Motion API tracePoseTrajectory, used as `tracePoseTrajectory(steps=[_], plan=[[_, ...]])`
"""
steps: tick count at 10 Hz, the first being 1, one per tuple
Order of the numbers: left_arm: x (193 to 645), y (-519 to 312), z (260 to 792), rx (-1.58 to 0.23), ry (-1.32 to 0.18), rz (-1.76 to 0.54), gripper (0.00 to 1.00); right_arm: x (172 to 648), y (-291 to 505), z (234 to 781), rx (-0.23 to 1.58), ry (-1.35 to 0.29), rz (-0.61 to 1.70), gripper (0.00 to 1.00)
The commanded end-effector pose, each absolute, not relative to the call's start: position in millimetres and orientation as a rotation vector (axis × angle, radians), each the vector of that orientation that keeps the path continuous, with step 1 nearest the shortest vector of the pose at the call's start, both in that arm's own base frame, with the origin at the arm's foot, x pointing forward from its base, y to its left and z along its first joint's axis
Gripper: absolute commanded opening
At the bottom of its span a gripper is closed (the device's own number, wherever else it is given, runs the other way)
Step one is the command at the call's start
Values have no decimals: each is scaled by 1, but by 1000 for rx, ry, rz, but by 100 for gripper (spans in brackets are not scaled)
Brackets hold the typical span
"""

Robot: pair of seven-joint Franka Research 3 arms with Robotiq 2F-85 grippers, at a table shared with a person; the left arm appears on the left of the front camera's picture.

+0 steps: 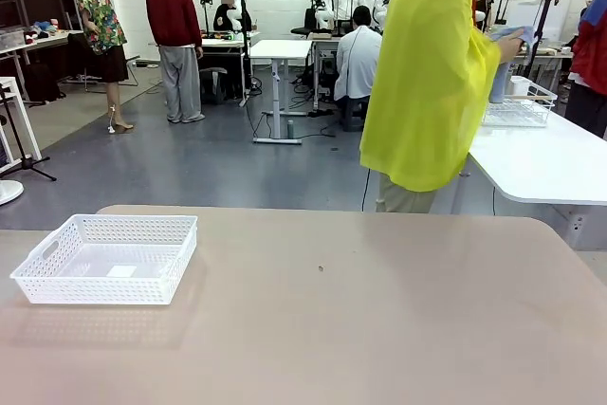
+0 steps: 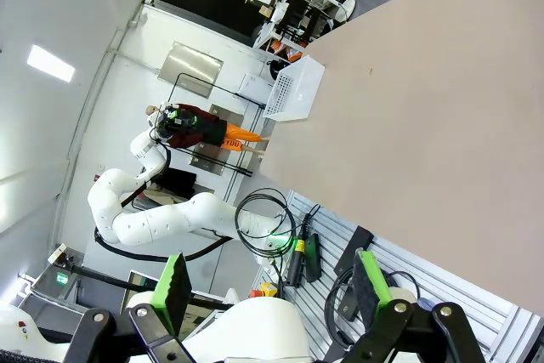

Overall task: Clean and organize the cups into the basket.
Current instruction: Pick up the Organizing basket and move it to the center of the table, then pick up the Reusable plastic cup from the right side of the table and place it inside the Organizing basket.

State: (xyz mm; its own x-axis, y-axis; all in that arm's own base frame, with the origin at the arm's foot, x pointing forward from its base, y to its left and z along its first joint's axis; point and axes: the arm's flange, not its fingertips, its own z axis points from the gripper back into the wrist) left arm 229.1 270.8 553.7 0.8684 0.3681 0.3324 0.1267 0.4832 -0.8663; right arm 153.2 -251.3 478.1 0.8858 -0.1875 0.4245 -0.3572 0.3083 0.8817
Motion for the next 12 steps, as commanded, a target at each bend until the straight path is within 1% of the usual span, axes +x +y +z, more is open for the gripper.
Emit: tracePoseTrajectory(steps=[1, 12], plan=[[228, 271, 555, -1072, -516, 167, 100, 151, -252, 478, 1270, -508, 129, 100], [228, 271, 555, -1072, -516, 167, 100, 151, -252, 478, 1270, -508, 129, 100]])
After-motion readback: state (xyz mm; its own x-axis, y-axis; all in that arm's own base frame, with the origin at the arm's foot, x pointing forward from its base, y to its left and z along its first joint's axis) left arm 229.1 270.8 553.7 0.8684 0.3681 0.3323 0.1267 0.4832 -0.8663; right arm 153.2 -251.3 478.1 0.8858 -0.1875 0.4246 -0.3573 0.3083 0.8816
